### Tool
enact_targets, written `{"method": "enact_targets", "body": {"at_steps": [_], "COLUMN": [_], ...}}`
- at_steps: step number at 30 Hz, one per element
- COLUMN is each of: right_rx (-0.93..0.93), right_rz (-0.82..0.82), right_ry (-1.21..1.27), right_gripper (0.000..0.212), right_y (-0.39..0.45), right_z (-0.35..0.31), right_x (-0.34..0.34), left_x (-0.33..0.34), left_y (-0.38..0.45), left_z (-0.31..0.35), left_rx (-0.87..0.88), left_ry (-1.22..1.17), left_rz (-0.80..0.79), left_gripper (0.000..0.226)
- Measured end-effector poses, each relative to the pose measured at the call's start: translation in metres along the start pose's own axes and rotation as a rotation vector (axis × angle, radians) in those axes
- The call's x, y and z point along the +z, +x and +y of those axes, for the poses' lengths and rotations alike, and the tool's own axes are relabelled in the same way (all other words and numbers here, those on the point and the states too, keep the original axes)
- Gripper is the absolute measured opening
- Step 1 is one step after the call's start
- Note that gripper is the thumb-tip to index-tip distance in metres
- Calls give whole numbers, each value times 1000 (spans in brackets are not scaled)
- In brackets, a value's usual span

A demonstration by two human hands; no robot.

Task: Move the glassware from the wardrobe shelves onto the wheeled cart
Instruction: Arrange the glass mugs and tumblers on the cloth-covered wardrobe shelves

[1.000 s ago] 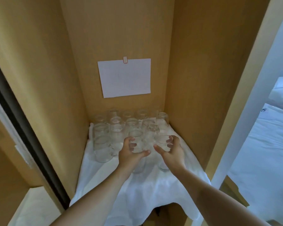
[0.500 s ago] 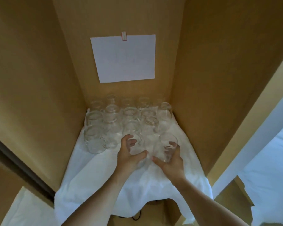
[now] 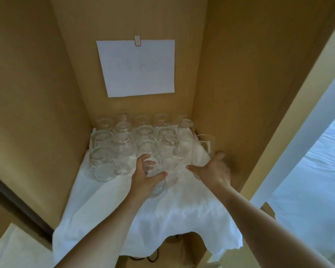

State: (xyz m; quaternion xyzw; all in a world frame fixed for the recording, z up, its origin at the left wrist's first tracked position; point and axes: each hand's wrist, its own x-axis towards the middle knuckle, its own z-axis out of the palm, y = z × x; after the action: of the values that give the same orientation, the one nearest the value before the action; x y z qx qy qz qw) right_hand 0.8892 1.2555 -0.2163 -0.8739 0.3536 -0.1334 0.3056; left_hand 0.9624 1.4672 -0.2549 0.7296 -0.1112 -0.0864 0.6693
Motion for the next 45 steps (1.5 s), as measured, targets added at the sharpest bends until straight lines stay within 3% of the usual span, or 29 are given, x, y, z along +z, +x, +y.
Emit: {"method": "enact_targets", "body": {"at_steps": [7,13,17,22,37,45], "right_rx": [-211,-195,-326,-437,-550,-551], "right_rz": [-112,-228,-302,-322,-305,-229], "right_ry": [-640,-953,-1050,-903,-722,-622], "right_gripper": [85,74,83,97,78,124], "right_y": [17,26,38,51,89,78], "right_z": [-36,-55,-64,-76,-81,-65], "right_x": [-38,-32,-25,-20,-11,-4], "left_x": [2,2,3,4,8,10], "left_y": [-2,1,2,3,7,3], "left_z": [0,-3,-4,-7,-1,8], "left_rx": [0,-10,-14,-10,-28,-40], "left_ry": [5,0,-24,-37,-56,-34], "left_rz": [15,20,28,35,67,57], "left_gripper": [84,82,80,81,77,82]}}
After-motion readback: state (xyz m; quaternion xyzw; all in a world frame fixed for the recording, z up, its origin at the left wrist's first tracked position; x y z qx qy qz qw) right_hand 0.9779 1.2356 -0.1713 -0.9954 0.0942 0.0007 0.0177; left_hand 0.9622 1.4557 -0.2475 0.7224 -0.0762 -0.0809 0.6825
